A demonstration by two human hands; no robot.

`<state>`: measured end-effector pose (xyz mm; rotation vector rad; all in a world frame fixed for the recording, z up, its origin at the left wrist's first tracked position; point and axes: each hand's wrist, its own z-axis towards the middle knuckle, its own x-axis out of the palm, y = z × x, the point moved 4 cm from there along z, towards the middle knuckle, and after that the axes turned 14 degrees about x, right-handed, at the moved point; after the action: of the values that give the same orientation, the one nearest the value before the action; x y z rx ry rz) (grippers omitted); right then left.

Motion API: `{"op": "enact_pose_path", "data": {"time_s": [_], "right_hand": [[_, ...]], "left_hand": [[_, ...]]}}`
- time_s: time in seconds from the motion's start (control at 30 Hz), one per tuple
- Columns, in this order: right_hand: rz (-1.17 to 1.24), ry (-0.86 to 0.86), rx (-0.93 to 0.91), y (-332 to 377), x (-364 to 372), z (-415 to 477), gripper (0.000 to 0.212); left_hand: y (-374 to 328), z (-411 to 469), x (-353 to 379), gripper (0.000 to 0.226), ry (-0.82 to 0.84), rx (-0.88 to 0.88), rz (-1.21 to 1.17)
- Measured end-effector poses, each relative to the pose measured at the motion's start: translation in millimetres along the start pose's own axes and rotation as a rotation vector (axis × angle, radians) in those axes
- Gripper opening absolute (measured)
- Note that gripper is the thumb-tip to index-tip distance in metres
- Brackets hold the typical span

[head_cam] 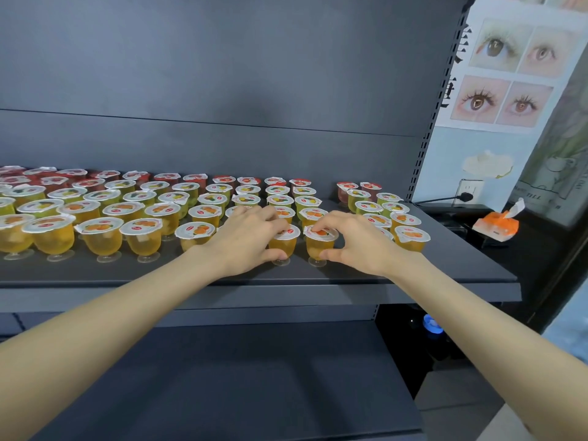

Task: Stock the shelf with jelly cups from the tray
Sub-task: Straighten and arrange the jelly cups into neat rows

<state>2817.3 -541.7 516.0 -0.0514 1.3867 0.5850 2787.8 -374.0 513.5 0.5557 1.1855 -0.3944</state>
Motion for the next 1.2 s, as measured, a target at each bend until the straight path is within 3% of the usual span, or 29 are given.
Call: {"op": "enact_pose_path", "data": {"time_s": [0.7,1.0,1.2], "right_hand": [[-0.052,-0.033,-0.001,-3.8,-8.8,-0.5,0.044],[-0.081,-0.075,0.029,-24.5,-54.1,5.1,0.035],[-0.123,-0.143,0.044,-55.5,-78.4,38.7,0.028]], "left_hand": [[0.3,1.4,-12.9,0.048,-0.035,0.043,0.013],[4.3,41.2,-42.7,0.043,-0.075,0.061,-0.069],[13.1,87.7,-50.6,0.04,-0.082,0.079,-0.002]]}}
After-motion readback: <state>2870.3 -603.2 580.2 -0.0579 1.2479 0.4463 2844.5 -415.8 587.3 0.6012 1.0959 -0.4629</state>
